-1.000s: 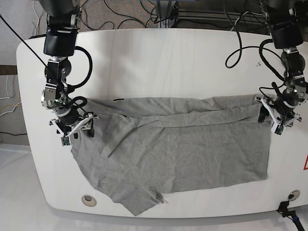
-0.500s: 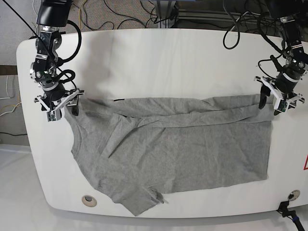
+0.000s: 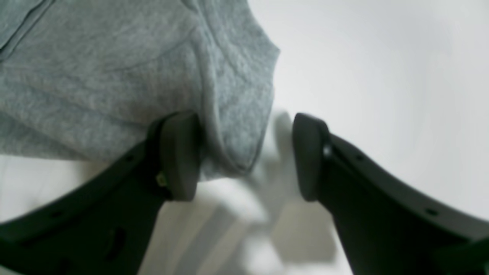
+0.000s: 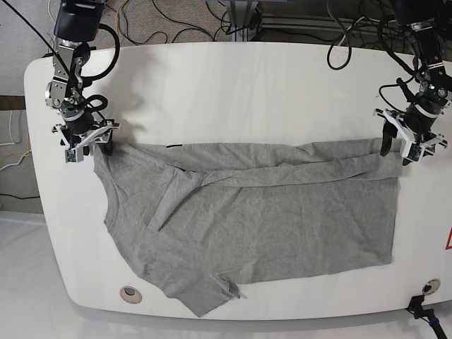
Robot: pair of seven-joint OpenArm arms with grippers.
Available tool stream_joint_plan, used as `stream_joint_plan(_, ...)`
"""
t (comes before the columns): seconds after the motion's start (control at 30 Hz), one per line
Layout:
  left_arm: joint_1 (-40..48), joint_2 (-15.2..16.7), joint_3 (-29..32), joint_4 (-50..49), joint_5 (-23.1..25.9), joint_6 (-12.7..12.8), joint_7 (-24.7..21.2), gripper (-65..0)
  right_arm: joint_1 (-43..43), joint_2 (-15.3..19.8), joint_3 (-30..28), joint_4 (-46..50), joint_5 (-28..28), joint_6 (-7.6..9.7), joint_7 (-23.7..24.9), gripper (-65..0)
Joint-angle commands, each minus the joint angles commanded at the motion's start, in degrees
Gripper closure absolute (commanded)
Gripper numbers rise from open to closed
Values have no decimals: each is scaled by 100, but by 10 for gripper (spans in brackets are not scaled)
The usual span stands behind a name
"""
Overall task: Fold the T-shirt properly
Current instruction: 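Lower the hem onto the shirt and open both grippers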
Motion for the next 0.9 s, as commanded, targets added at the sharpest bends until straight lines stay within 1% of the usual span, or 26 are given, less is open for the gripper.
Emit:
stream_joint_plan(0.17, 0, 0, 0, -18, 0, 0, 18, -335, -18, -79, -9, 0, 9, 9, 0, -366)
stream_joint_plan(0.2, 0, 0, -9, -26, 0, 0, 18, -335, -18, -88, -9, 0, 9, 9, 0, -355)
stream_joint_plan(0.23, 0, 0, -62, -26, 0, 0, 18, -335, -26, -105, -9, 0, 9, 9, 0, -322)
stream_joint_plan(0.27, 35, 9, -149, -35, -9, 0, 26, -335, -26, -105, -9, 0, 9, 9, 0, -274)
stream_joint_plan(0.3, 70, 18, -237, -35, -18, 0, 26, -335, -26, -105, -9, 0, 9, 9, 0, -215)
stream_joint_plan(0.4, 53, 176, -510, -44, -18, 0, 26, -335, -26, -114, -9, -9, 9, 9, 0, -19)
stream_joint_plan(0.43, 53, 211, -563, -88, -18, 0, 53, -335, -26, -114, -9, -9, 9, 9, 0, 0)
stream_joint_plan(0.53, -35, 273, -721, -360, -35, 0, 264, -335, -26, -114, -18, -9, 9, 9, 0, 0)
stream_joint_plan(0.63, -193, 404, -923, -695, -35, -35, 290, -335, -70, -114, -26, -9, 9, 9, 0, 0)
stream_joint_plan(0.7, -264, 413, -958, -914, -105, -35, 290, -335, -97, -114, -26, -9, 9, 9, 0, 0)
stream_joint_plan(0.83, -299, 369, -941, -1389, -747, -35, 290, -335, -114, -114, -26, -9, 9, 9, 0, 0)
stream_joint_plan(0.9, -378, 369, -941, -1582, -923, -44, 290, -336, -114, -114, -26, -9, 9, 9, 0, 0)
